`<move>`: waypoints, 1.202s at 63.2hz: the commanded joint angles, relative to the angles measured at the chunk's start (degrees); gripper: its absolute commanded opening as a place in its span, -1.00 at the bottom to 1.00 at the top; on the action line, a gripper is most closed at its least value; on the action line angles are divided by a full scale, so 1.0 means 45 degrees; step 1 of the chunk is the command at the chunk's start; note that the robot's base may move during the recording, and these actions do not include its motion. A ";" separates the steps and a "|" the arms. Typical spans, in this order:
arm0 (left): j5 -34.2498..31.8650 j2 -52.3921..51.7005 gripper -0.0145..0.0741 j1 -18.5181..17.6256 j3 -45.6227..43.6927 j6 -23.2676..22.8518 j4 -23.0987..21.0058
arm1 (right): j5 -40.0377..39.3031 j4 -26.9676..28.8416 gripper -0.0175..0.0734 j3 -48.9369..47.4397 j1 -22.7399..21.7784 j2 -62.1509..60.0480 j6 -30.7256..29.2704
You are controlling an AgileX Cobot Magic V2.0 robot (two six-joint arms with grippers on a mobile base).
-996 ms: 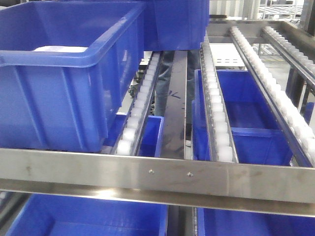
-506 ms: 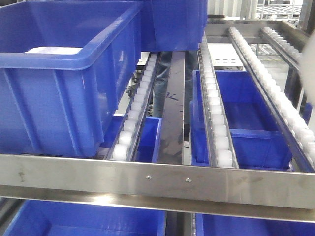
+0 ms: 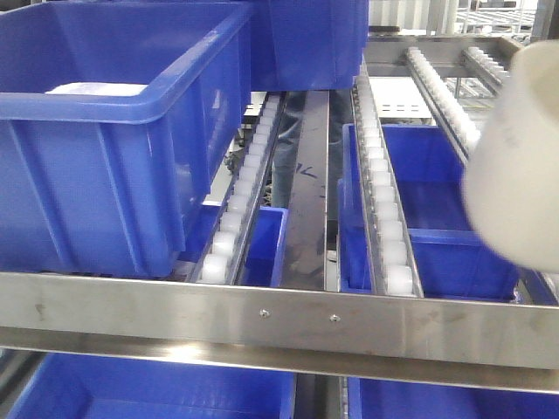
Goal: Move white bin to right shelf second layer
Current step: 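Lower the white bin onto the roller shelf with the right gripper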
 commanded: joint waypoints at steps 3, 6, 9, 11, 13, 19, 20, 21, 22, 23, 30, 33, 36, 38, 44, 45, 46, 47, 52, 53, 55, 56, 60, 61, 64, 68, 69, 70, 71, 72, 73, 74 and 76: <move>-0.1059 -0.0194 -0.48 -0.0091 0.0347 -0.0067 -0.0066 | -0.2012 0.0216 -0.49 -0.0714 0.0719 0.1097 0.0054; -0.1059 -0.0194 -0.48 -0.0091 0.0347 -0.0067 -0.0066 | -0.2371 0.0216 -0.49 -0.0730 0.0831 0.1518 0.0054; -0.1059 -0.0194 -0.48 -0.0091 0.0347 -0.0067 -0.0066 | -0.2505 0.0216 -0.49 -0.0730 0.0831 0.1861 0.0054; -0.1059 -0.0194 -0.48 -0.0091 0.0347 -0.0067 -0.0066 | -0.2545 0.0216 -0.49 -0.0730 0.0815 0.1970 0.0054; -0.1059 -0.0194 -0.48 -0.0091 0.0347 -0.0067 -0.0066 | -0.2604 0.0216 -0.49 -0.0730 0.0791 0.2077 0.0054; -0.1059 -0.0194 -0.48 -0.0091 0.0347 -0.0067 -0.0066 | -0.2857 0.0216 -0.49 -0.0730 0.0776 0.2175 0.0054; -0.1059 -0.0194 -0.48 -0.0091 0.0347 -0.0067 -0.0066 | -0.2905 0.0216 -0.49 -0.0730 0.0776 0.2175 0.0054; -0.1059 -0.0194 -0.48 -0.0091 0.0347 -0.0067 -0.0066 | -0.2946 0.0216 -0.49 -0.0730 0.0776 0.2175 0.0054; -0.1059 -0.0194 -0.48 -0.0091 0.0347 -0.0067 -0.0066 | -0.2986 0.0216 -0.49 -0.0730 0.0776 0.2175 0.0054; -0.1059 -0.0194 -0.48 -0.0091 0.0347 -0.0067 -0.0066 | -0.3019 0.0216 -0.49 -0.0730 0.0776 0.2175 0.0054; -0.1059 -0.0194 -0.48 -0.0091 0.0347 -0.0067 -0.0066 | -0.2719 0.0227 -0.49 -0.0719 0.0821 0.2180 0.0054; -0.1059 -0.0194 -0.48 -0.0091 0.0347 -0.0067 -0.0066 | -0.2719 0.0213 -0.48 -0.0652 0.0808 0.2236 0.0038; -0.1059 -0.0194 -0.48 -0.0091 0.0347 -0.0067 -0.0066 | -0.2639 0.0203 -0.47 -0.0652 0.0744 0.2353 0.0041; -0.1059 -0.0194 -0.48 -0.0091 0.0347 -0.0067 -0.0066 | -0.2577 0.0220 -0.45 -0.0652 0.0743 0.2425 0.0041; -0.1059 -0.0194 -0.48 -0.0091 0.0347 -0.0067 -0.0066 | -0.2520 0.0221 -0.24 -0.0652 0.0754 0.2567 0.0052; -0.1059 -0.0194 -0.48 -0.0091 0.0347 -0.0067 -0.0066 | -0.2520 0.0221 -0.20 -0.0652 0.0754 0.2579 0.0052; -0.1059 -0.0194 -0.48 -0.0091 0.0347 -0.0067 -0.0066 | -0.2520 0.0221 -0.13 -0.0652 0.0754 0.2579 0.0052; -0.1059 -0.0194 -0.48 -0.0091 0.0347 -0.0067 -0.0066 | -0.2532 0.0221 -0.08 -0.0652 0.0754 0.2579 0.0052; -0.1059 -0.0194 -0.48 -0.0091 0.0347 -0.0067 -0.0066 | -0.2519 0.0221 0.19 -0.0710 0.0754 0.2539 0.0052; -0.1059 -0.0194 -0.48 -0.0091 0.0347 -0.0067 -0.0066 | -0.2519 0.0221 0.24 -0.0747 0.0754 0.2524 0.0052; -0.1059 -0.0194 -0.48 -0.0091 0.0347 -0.0067 -0.0066 | -0.2409 0.0221 0.29 -0.0836 0.0754 0.2452 0.0052; -0.1059 -0.0194 -0.48 -0.0091 0.0347 -0.0067 -0.0066 | -0.2343 0.0221 0.31 -0.0877 0.0754 0.2395 0.0052; -0.1059 -0.0194 -0.48 -0.0091 0.0347 -0.0067 -0.0066 | -0.2128 0.0221 0.32 -0.1146 0.0768 0.2123 0.0052; -0.1059 -0.0194 -0.48 -0.0091 0.0347 -0.0067 -0.0066 | -0.2080 0.0221 0.32 -0.1204 0.0768 0.2056 0.0052; -0.1059 -0.0194 -0.48 -0.0091 0.0347 -0.0067 -0.0066 | -0.1821 0.0221 0.32 -0.1431 0.0768 0.1780 0.0052; -0.1059 -0.0194 -0.48 -0.0091 0.0347 -0.0067 -0.0066 | -0.1242 0.0182 0.32 -0.1690 0.0768 0.1292 0.0027; -0.1059 -0.0194 -0.48 -0.0091 0.0347 -0.0067 -0.0066 | -0.1114 0.0169 0.32 -0.1722 0.0768 0.1191 -0.0002; -0.1059 -0.0194 -0.48 -0.0091 0.0347 -0.0067 -0.0066 | -0.1003 0.0153 0.31 -0.1723 0.0768 0.1079 -0.0062; -0.1059 -0.0194 -0.48 -0.0091 0.0347 -0.0067 -0.0066 | -0.0876 0.0133 0.31 -0.1723 0.0768 0.0903 -0.0088; -0.1059 -0.0194 -0.48 -0.0091 0.0347 -0.0067 -0.0066 | -0.0770 0.0133 0.29 -0.1723 0.0768 0.0786 -0.0163; -0.1059 -0.0194 -0.48 -0.0091 0.0347 -0.0067 -0.0066 | -0.0567 0.0107 0.28 -0.1723 0.0768 0.0674 -0.0207; -0.1059 -0.0194 -0.48 -0.0091 0.0347 -0.0067 -0.0066 | -0.0420 0.0093 0.24 -0.1708 0.0768 0.0502 -0.0290; -0.1059 -0.0194 -0.48 -0.0091 0.0347 -0.0067 -0.0066 | 0.0014 -0.0044 0.19 -0.1675 0.0768 0.0273 -0.0418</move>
